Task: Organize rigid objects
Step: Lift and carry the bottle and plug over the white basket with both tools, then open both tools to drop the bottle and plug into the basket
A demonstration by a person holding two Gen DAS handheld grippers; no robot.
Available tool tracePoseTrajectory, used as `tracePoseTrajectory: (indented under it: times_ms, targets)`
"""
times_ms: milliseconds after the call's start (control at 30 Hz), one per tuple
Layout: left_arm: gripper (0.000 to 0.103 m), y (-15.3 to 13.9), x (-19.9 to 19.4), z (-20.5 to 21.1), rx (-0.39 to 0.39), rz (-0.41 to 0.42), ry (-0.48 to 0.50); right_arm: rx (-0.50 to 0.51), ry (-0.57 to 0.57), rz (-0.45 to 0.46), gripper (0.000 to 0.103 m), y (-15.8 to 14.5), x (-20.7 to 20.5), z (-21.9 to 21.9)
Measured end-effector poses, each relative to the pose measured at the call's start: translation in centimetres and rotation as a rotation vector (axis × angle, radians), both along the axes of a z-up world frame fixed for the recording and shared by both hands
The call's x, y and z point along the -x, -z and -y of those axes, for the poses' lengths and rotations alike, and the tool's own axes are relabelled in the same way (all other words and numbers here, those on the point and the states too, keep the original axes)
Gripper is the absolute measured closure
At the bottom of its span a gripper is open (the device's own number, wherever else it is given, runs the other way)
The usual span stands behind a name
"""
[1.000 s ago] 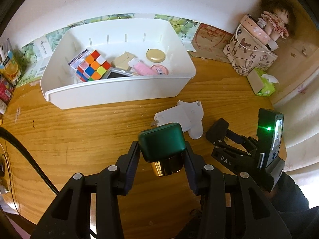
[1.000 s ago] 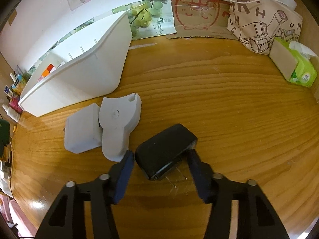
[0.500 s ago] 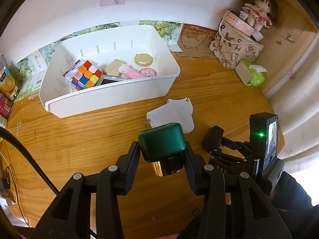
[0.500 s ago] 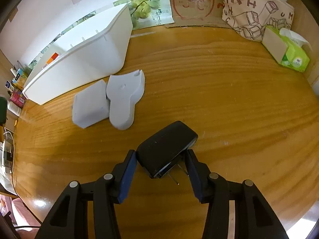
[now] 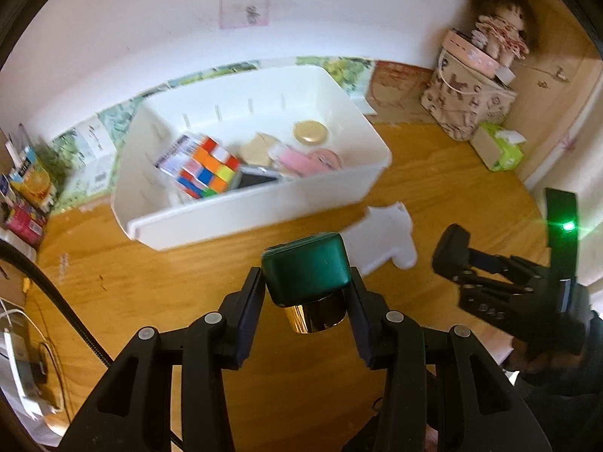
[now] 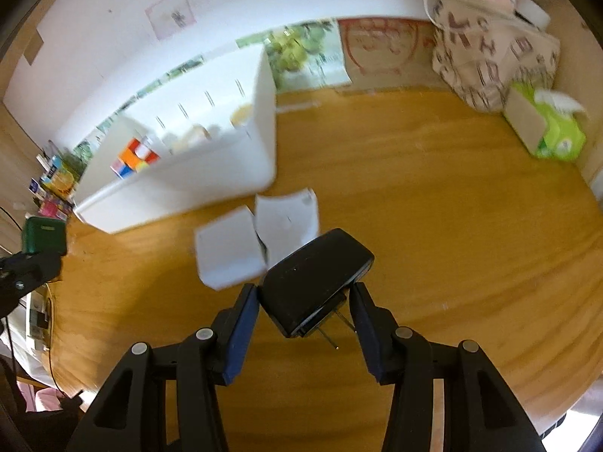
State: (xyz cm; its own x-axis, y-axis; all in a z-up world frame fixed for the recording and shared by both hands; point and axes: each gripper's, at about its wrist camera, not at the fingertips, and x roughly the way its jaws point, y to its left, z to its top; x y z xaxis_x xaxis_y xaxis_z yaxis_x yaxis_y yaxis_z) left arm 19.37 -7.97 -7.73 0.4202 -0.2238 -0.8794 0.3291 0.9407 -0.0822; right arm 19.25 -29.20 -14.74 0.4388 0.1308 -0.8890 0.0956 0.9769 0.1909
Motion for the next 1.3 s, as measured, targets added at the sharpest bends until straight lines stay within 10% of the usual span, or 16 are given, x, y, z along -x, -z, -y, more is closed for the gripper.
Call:
tracePoseTrajectory:
  times_ms: [667, 1300]
  targets:
    - [0.057, -1.8, -9.0, -3.5, -0.102, 0.15, -0.062, -0.041, -0.157, 0.185, 0.053, -5.0, -9.2, -5.0]
    - [0.056, 4.0, -14.7, -4.7, -0.192, 0.051, -0.216, -0.1, -0.322, 0.259, 0.053, -1.7, -14.3, -9.6]
